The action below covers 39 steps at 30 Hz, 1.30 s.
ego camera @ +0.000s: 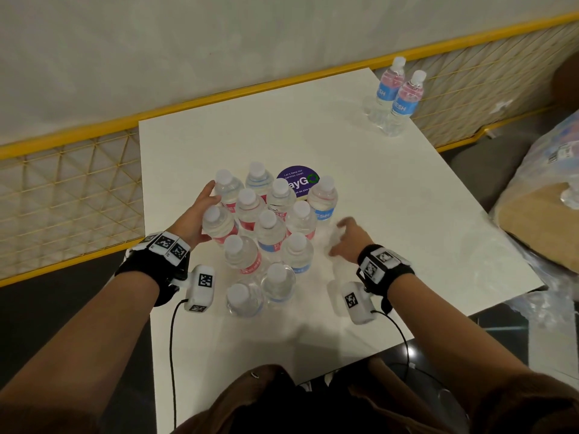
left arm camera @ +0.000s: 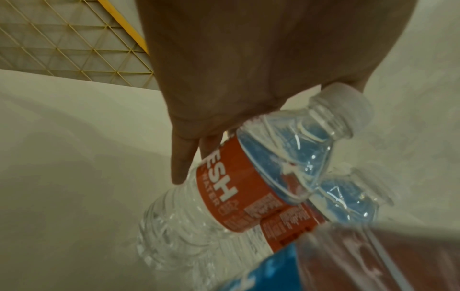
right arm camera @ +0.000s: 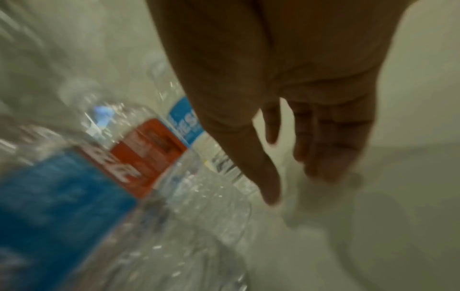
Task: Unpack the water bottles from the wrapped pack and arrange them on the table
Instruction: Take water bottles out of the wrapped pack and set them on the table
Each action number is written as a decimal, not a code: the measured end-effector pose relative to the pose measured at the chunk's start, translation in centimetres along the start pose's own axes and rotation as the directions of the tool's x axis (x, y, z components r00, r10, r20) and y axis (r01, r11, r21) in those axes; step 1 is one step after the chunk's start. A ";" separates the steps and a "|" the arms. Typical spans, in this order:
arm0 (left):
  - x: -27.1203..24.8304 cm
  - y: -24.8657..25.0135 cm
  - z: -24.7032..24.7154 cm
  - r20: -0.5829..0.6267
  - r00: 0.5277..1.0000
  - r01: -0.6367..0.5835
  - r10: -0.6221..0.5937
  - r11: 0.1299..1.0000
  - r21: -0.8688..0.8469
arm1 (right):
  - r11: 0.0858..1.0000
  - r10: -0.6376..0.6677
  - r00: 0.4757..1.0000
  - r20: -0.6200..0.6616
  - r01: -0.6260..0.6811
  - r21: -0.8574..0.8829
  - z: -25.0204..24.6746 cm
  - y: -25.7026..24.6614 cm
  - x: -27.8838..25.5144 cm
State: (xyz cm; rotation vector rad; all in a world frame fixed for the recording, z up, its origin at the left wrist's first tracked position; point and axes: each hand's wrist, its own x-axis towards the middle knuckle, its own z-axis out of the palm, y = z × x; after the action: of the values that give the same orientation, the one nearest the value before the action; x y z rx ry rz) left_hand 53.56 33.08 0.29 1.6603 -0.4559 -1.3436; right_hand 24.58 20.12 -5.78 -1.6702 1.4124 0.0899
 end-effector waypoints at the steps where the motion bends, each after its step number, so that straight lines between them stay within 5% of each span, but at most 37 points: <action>1: -0.3 0.1 0.0 -0.018 0.999 0.030 -0.029 0.999 0.014 | 0.997 0.076 0.991 0.110 -0.077 0.004 0.2 0.7 -0.9; 4: -0.5 -0.1 -0.1 0.012 0.994 0.104 -0.104 0.994 0.039 | 0.951 0.123 0.851 0.510 -0.249 0.186 1.7 1.9 -4.5; 6: -0.6 0.0 -0.2 0.046 0.992 0.114 -0.117 0.991 0.071 | 0.913 0.036 0.804 0.594 -0.269 0.308 3.1 1.8 -5.9; 11: 0.0 1.9 0.4 -0.097 0.995 0.018 -0.004 0.988 0.151 | 0.812 -0.098 0.877 0.470 -0.202 0.547 5.7 0.3 -6.0; 17: -0.2 2.9 1.9 -0.012 0.983 -0.163 0.183 0.903 0.398 | 0.803 -0.116 0.890 0.441 -0.177 0.569 5.3 0.3 -6.1; 21: -0.8 4.3 3.0 -0.087 0.926 -0.199 0.368 0.671 0.714 | 0.773 -0.063 0.954 0.292 -0.138 0.619 3.5 0.8 -5.7; 24: -2.4 6.0 6.4 0.150 0.863 -0.364 0.483 0.387 0.847 | 0.785 -0.087 0.977 0.195 -0.054 0.618 2.7 0.1 -5.4; 27: -3.6 6.2 9.8 0.370 0.891 -0.413 0.264 0.133 0.901 | 0.785 -0.128 0.969 0.211 -0.031 0.619 2.6 -1.0 -5.4; 30: -4.1 5.9 11.5 0.411 0.908 -0.402 0.082 -0.106 0.910 | 0.792 -0.161 0.963 0.215 -0.003 0.610 2.6 -1.3 -5.6; 35: -4.9 6.6 12.0 0.376 0.926 -0.361 0.040 -0.198 0.911 | 0.839 -0.168 0.956 0.241 0.010 0.544 2.2 -0.2 -5.5; 39: -5.0 8.7 15.2 0.471 0.880 -0.439 0.050 -0.287 0.851 | 0.885 -0.155 0.951 0.268 0.013 0.465 0.8 1.3 -5.8</action>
State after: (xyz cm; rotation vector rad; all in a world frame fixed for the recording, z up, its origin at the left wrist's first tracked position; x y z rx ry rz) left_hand 40.29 26.10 10.60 2.2600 -2.5671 -0.5744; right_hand 21.89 25.07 -3.67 -1.2578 1.0290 -0.0404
